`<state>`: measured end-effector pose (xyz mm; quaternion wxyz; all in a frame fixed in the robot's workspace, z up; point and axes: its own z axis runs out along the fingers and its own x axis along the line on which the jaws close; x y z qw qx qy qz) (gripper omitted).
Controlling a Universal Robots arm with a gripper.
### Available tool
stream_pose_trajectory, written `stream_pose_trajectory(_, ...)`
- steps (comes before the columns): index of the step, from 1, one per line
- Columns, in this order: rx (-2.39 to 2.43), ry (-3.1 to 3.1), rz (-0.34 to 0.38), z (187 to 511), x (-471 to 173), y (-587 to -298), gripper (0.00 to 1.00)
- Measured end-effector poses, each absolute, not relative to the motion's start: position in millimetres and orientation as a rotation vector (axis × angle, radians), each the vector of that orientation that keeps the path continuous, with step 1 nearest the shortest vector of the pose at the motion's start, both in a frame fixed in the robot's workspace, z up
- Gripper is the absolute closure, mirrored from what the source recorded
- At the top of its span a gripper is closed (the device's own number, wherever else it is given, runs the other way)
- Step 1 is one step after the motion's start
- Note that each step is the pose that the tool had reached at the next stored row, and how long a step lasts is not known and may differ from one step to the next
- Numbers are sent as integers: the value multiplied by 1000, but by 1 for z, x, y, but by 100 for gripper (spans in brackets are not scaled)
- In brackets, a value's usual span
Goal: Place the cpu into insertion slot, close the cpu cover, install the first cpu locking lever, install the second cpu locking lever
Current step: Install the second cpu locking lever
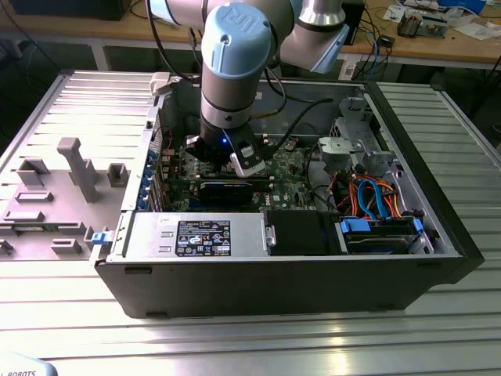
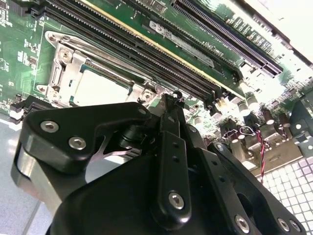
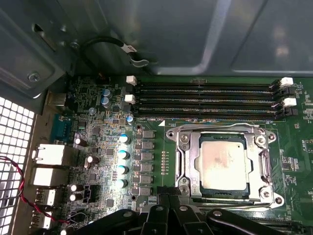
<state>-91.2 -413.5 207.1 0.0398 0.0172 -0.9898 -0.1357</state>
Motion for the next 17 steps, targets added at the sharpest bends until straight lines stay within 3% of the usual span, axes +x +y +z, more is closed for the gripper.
stream_pose_trajectory(17,50,-3022,-415,207,-91,-413,89)
